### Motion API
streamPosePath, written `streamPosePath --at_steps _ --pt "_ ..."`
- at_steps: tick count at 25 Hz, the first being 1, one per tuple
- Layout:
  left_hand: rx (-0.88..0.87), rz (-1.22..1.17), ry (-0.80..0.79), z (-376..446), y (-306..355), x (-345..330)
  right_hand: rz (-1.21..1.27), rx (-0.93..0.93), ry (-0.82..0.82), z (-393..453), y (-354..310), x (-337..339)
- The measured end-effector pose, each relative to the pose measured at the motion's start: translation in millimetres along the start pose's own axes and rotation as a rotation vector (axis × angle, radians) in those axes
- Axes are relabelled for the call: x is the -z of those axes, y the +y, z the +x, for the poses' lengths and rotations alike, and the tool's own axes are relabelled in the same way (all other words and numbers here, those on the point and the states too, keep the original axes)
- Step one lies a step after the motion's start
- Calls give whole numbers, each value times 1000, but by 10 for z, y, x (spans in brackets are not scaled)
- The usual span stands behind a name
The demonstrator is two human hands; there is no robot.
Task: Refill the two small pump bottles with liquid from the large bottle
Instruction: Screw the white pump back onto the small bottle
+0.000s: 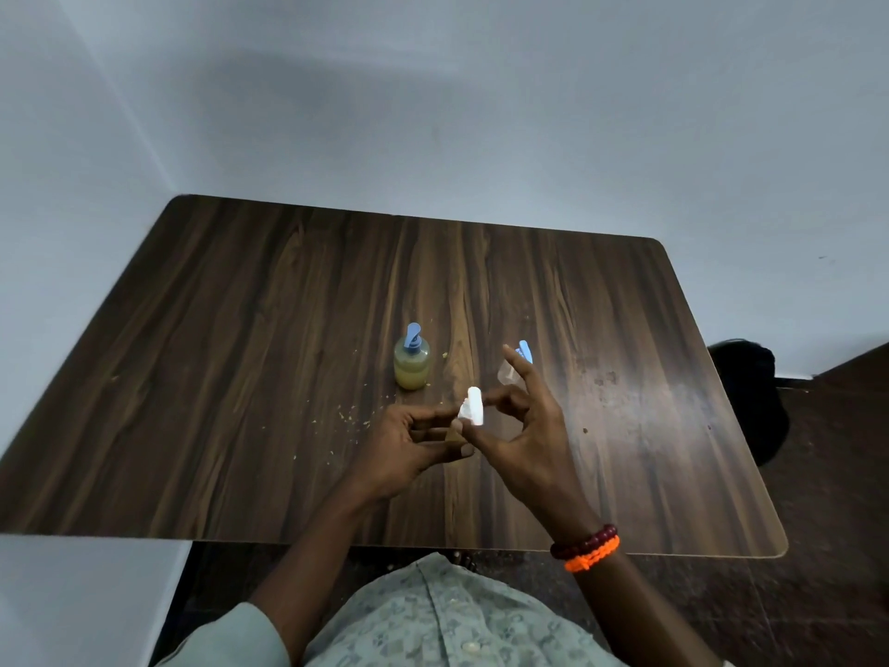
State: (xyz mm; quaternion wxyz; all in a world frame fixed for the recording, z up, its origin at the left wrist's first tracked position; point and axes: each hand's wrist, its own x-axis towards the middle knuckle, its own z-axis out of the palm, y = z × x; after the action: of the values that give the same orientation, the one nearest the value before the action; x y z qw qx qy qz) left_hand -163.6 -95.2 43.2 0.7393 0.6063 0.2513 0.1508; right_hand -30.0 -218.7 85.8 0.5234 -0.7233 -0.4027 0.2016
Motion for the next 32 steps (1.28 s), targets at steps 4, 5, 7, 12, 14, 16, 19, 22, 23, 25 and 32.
streamPosePath --at_steps 4,5,7,12,14,16,19,22,23,25,32 --pt "2 -32 13 15 -14 -3 -31 13 -60 -4 30 22" --pt "5 -43 15 5 -2 0 -34 28 -74 -11 39 49" --pt "3 -37 13 -8 15 4 -37 41 -65 -18 21 77" --pt "4 -24 -7 -21 4 -6 -58 22 -46 -12 -28 57" --pt "-3 -31 11 -32 26 -3 -62 26 -90 -5 -24 100" --pt "-12 17 12 -39 39 7 -54 33 -110 19 -26 136" --pt "-17 57 8 -41 9 14 -51 17 -98 56 -39 141" --pt "-33 47 49 -89 45 -51 -60 -8 -75 55 -54 124" --pt "-50 45 64 -97 61 -72 -67 -5 -55 61 -55 112" --pt "-82 47 88 -95 85 -109 -100 2 -10 75 -70 70" --pt "-150 143 144 -72 150 -134 -87 -136 44 43 -53 -87"
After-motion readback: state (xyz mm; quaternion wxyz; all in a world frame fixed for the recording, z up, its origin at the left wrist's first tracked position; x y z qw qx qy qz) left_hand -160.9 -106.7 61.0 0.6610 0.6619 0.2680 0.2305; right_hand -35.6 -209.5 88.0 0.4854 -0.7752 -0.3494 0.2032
